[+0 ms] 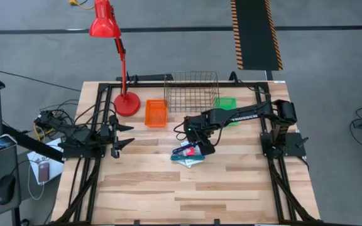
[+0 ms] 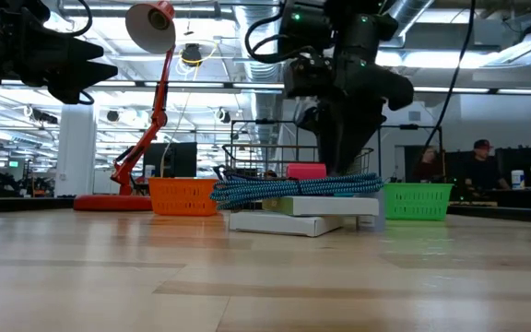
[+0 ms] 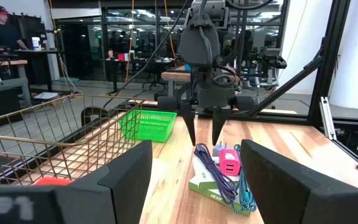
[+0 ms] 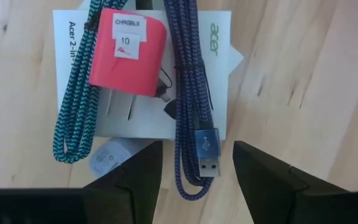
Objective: Pick and place items into bin
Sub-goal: Put the violet charger cable into the wire basket
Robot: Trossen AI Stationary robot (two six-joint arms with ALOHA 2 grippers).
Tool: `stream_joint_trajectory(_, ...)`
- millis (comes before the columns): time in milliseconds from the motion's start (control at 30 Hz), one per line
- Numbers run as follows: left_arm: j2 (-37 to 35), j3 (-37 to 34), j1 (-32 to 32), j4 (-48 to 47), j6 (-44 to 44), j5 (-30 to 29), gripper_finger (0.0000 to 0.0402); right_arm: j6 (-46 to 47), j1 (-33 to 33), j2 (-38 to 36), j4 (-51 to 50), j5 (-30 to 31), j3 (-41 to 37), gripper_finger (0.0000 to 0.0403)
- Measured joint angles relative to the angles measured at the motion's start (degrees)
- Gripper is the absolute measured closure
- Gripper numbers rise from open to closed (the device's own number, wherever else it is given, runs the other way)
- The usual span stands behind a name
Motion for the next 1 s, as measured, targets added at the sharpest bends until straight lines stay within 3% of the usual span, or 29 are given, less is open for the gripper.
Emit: stream_joint_trajectory(1000, 0.0, 0.0, 0.0, 0.0, 0.0, 0.0, 0.0168, -1.1, -1.5, 0.0, 3.4, -0.5, -3.1, 0.0211)
